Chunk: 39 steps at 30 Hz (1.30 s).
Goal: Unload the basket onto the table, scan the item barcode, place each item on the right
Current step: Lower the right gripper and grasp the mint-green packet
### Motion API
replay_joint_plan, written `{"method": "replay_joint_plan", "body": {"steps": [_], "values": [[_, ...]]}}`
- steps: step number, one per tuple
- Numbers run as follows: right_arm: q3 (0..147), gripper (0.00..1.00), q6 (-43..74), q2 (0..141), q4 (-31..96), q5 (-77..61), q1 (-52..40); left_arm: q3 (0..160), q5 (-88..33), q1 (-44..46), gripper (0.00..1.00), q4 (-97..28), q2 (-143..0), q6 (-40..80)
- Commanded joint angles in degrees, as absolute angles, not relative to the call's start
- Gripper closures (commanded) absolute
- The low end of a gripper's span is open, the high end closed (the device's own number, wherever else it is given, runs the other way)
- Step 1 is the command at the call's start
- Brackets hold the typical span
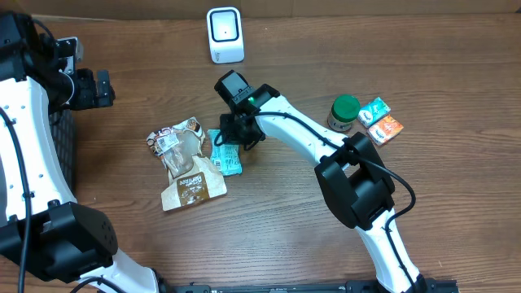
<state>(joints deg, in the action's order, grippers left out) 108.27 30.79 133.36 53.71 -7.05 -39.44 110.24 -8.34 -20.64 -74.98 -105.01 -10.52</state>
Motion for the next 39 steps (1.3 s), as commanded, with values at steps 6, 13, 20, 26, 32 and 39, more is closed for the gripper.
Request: {"method": "replay_joint_plan", "body": {"steps": [6,13,20,26,32,39], "values": [[116.29,0.93,32.42,135.66,68.99,0.82,-32.67,110.28,-8.38,-20.6,0.01,-74.91,-104.92,-11.2],[127.15,0.6,16.4,135.66,81.21,-1.76,-30.0,110.28,-8.38,-20.6,0.01,-74.91,-104.92,-11.2],[128.51,0.14,-6.92,135.81,78.24,-10.26,-26.26,110.28,-8.38,-20.6,0.0,-74.91,-104.92,-11.2],[125.4,0.14,-21.32,136.55,77.62,-23.33,-21.98,110.28,-8.38,-20.6,0.01,-74.91,-104.92,-11.2],[121.16,0.19,-26.06,136.64,74.54,-30.59,-20.01,110.28,-8.38,-20.6,0.01,-74.91,-104.92,-11.2],[113.54,0.24,-26.04,136.64,67.88,-30.59,-20.27,110.28,-8.38,-20.6,0.0,-74.91,-104.92,-11.2]]}}
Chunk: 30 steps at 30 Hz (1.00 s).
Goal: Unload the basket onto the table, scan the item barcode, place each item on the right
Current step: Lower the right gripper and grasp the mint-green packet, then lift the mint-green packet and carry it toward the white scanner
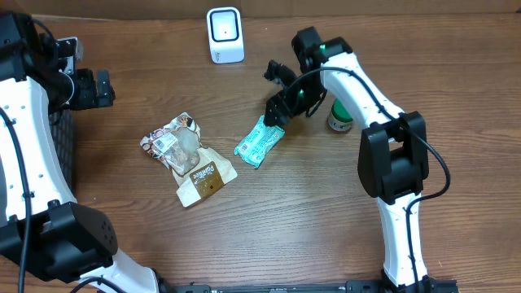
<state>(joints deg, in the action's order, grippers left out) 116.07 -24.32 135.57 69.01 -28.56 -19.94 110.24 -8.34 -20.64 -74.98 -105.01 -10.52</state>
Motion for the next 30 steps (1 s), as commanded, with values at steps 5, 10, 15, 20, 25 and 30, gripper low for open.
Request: {"method": "replay_joint_plan", "body": {"steps": [5,10,15,20,25,30], "values": [[110.02,0.27,-26.02,136.66,65.6,-33.36,-20.29,110.28,-8.38,-20.6,0.01,-74.91,-104.92,-11.2],[109.14,0.37,-24.73,136.66,64.53,-33.54,-20.51,110.28,-8.38,-20.6,0.0,-74.91,-104.92,-11.2],[107.39,0.43,-19.73,136.66,61.32,-31.99,-21.76,110.28,-8.38,-20.6,0.0,-74.91,-104.92,-11.2],[107.2,0.55,-17.45,136.66,61.54,-29.61,-23.03,110.28,-8.38,-20.6,0.01,-74.91,-104.92,-11.2],[107.33,0.82,-13.63,136.66,63.48,-29.89,-23.46,110.28,-8.38,-20.6,0.0,-74.91,-104.92,-11.2],[107.37,0.96,-11.51,136.64,64.31,-37.21,-23.4,110.28,-8.38,-20.6,0.0,-74.91,-104.92,-11.2]]}}
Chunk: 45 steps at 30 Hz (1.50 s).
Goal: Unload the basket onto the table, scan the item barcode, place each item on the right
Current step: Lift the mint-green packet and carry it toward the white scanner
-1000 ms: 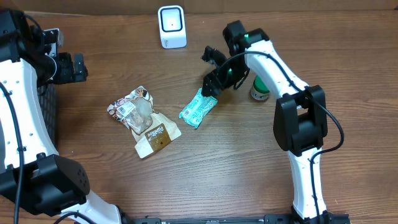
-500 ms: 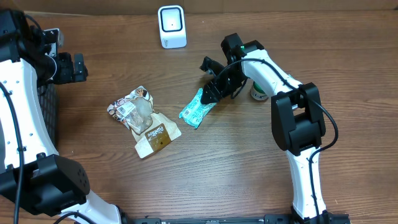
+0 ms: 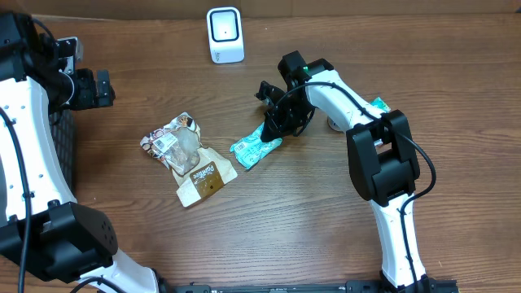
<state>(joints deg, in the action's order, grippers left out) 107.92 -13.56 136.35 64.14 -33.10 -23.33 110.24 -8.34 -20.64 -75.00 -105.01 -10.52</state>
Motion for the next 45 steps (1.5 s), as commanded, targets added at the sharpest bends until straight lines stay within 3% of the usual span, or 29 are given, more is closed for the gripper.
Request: {"method": "replay_joint_plan", "body": {"steps": [1,11,28,45], "values": [[107.37,0.96,-11.51,136.64,64.36,-39.38,-23.4,110.28,-8.38,-20.6,0.0,-74.91,-104.92,-11.2],[112.66,0.96,-4.43,133.08,65.82,-44.12,-21.45,110.28,-8.38,-20.6,0.0,-74.91,-104.92,-11.2],[114.13,0.96,-2.57,103.48,74.26,-43.66,-13.19,110.28,-8.38,-20.6,0.0,-74.91,-104.92,-11.2],[114.13,0.96,-1.45,98.15,76.44,-45.1,-13.21,110.28,-8.38,-20.6,0.0,-74.91,-104.92,-11.2]]}}
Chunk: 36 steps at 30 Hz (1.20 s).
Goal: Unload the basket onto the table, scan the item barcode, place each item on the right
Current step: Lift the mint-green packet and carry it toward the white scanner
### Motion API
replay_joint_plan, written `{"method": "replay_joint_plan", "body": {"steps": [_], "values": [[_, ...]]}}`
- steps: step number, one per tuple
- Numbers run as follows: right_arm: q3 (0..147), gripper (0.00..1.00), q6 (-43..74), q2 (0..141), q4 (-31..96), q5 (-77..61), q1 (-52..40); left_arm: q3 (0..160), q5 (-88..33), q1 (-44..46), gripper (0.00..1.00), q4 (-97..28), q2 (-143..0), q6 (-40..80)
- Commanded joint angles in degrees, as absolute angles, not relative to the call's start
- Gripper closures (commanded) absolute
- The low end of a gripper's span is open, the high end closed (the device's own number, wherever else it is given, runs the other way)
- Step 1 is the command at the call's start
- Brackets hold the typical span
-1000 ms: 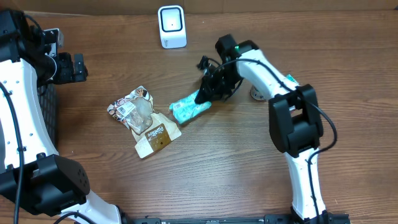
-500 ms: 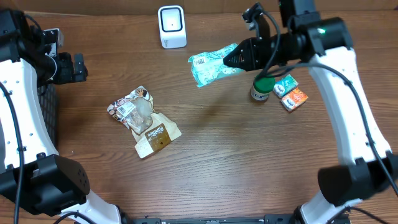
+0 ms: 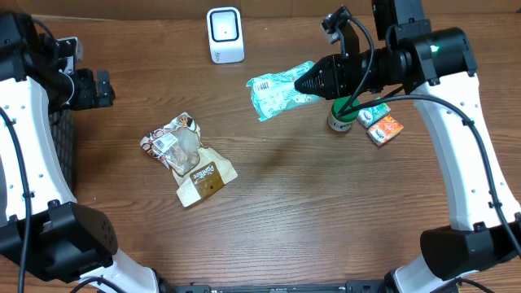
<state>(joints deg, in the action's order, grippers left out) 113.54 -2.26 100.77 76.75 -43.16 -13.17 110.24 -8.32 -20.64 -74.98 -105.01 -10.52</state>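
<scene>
A teal snack packet (image 3: 277, 88) hangs in the air right of the white barcode scanner (image 3: 225, 34), which stands at the table's back edge. My right gripper (image 3: 312, 80) is shut on the packet's right end and holds it roughly level, its printed face toward the overhead camera. My left gripper (image 3: 104, 87) is far off at the left edge, near a dark basket; whether its fingers are open or shut is unclear.
A brown and white pouch (image 3: 186, 158) lies on the wooden table left of centre. A green-capped jar (image 3: 343, 114) and two small packets, teal (image 3: 374, 110) and orange (image 3: 384, 129), sit at the right, below the right arm.
The teal packet lay on the table with my right gripper at its upper end. Now it is off the table, higher and further back, held in that gripper near the scanner.
My right gripper was down on the teal packet beside the brown pouch. Then the packet lay further right, apart from the pouch, with the gripper at its top end. The gripper stayed on that end, and now holds the packet in the air by the scanner.
</scene>
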Motion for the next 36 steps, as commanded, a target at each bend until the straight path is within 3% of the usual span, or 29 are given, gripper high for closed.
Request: {"method": "replay_joint_plan", "body": {"steps": [1,6,14,21,25,30,36], "values": [[114.13,0.96,-1.45,98.15,76.29,-45.1,-13.21,110.28,-8.38,-20.6,0.0,-74.91,-104.92,-11.2],[114.13,0.96,3.36,98.15,72.34,-40.86,-14.83,110.28,-8.38,-20.6,0.0,-74.91,-104.92,-11.2],[114.15,0.96,14.79,98.15,62.61,-15.0,-22.72,110.28,-8.38,-20.6,0.01,-74.91,-104.92,-11.2],[114.08,0.96,13.91,98.87,47.81,10.13,-30.22,110.28,-8.38,-20.6,0.01,-74.91,-104.92,-11.2],[113.99,0.96,3.16,103.85,34.63,22.17,-34.39,110.28,-8.38,-20.6,0.0,-74.91,-104.92,-11.2],[113.97,0.96,-12.34,112.99,20.23,23.14,-34.81,110.28,-8.38,-20.6,0.01,-74.91,-104.92,-11.2],[113.97,0.96,-39.99,124.62,-0.03,23.57,-34.65,110.28,-8.38,-20.6,0.0,-74.91,-104.92,-11.2]]}}
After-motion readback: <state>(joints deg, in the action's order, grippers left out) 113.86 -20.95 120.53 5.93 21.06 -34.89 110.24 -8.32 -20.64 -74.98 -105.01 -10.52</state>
